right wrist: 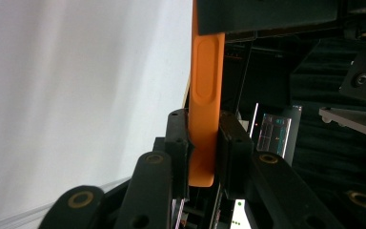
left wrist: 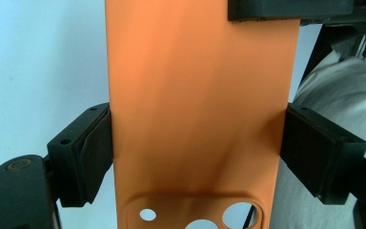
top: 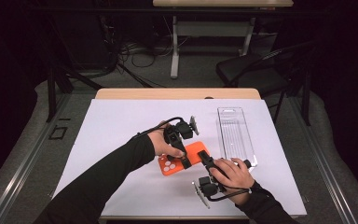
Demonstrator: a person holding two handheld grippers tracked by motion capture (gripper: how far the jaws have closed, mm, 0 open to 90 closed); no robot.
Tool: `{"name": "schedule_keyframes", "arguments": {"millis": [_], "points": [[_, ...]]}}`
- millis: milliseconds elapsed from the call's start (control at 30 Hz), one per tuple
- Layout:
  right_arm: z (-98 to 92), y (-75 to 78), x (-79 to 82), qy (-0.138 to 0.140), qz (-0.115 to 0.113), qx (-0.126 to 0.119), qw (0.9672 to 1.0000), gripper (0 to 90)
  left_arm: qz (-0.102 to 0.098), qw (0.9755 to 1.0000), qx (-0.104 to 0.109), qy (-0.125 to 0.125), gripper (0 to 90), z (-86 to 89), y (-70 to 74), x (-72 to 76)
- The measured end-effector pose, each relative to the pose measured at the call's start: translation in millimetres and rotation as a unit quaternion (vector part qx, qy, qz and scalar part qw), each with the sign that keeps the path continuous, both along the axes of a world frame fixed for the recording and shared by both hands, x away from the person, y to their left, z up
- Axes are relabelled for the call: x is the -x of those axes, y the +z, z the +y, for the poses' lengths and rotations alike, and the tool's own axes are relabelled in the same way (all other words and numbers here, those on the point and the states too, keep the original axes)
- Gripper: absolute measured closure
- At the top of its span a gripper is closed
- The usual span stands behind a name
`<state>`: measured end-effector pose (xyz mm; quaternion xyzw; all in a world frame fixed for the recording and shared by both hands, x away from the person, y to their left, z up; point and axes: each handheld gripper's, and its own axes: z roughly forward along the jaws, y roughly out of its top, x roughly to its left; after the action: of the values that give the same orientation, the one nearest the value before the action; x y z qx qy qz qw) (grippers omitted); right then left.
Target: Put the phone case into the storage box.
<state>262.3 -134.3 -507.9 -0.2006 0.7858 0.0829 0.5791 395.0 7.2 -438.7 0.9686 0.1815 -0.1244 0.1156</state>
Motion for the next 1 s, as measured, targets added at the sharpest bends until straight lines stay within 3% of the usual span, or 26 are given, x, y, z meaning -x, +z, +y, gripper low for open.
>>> {"name": "schedule_keyframes", "arguments": {"millis": [300,1000], "points": [[-1.4,-0.2,-0.1,0.002,-0.001,-0.009,1.0000,79.0,0.009,1.0000,0.002,0.001,16.2,0.7,-0.6,-1.7],[-1.7,-2.1,0.1,-0.001,-0.011,-0.022,0.9997,80.1,0.004,0.9999,0.009,0.004,16.0,2.4,0.7,-1.5]]}}
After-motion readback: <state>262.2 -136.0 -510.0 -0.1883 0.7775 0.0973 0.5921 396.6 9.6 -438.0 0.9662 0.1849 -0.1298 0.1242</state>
